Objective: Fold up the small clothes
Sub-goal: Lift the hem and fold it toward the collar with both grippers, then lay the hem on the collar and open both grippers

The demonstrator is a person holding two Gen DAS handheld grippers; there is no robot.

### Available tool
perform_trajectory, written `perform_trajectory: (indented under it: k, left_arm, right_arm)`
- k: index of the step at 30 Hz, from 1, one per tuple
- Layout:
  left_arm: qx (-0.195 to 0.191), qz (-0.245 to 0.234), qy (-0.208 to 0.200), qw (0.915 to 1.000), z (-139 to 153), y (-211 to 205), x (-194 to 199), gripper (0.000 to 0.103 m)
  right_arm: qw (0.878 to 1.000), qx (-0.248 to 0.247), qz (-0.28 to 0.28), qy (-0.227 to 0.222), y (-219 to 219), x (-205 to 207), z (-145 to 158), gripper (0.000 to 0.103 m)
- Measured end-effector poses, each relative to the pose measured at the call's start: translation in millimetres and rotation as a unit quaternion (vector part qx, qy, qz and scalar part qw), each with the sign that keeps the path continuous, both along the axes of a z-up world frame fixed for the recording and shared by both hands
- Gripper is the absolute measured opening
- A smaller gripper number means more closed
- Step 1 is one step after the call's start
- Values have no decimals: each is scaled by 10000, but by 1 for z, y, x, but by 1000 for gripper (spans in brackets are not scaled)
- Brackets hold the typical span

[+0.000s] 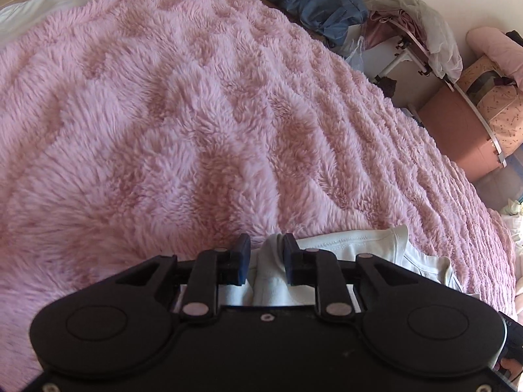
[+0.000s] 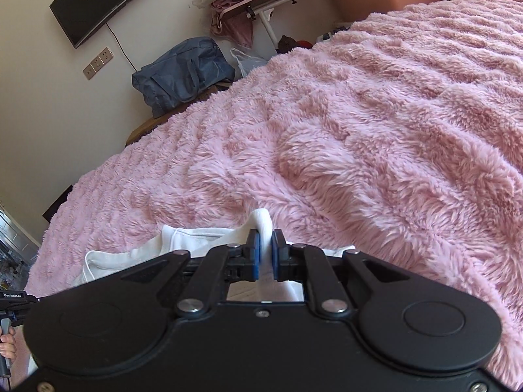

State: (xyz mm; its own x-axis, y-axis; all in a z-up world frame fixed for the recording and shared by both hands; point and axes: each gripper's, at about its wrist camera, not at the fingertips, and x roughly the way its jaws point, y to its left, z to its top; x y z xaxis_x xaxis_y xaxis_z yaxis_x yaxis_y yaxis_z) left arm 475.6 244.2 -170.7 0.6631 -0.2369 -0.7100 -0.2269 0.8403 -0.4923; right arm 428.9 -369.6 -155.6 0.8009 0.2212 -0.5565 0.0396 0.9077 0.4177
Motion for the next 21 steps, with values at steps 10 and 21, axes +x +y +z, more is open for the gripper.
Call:
perform_trajectory:
  k: [10, 21]
  left_arm:
    - [707, -441, -356, 9959, 52, -2, -45, 38]
    - [491, -1243, -1018, 9858, 43, 1, -210, 43]
  right_arm:
    - [9986, -506, -134, -29, 0, -18, 19, 33]
    - [9645, -2340, 1084, -575, 16, -169, 46, 77]
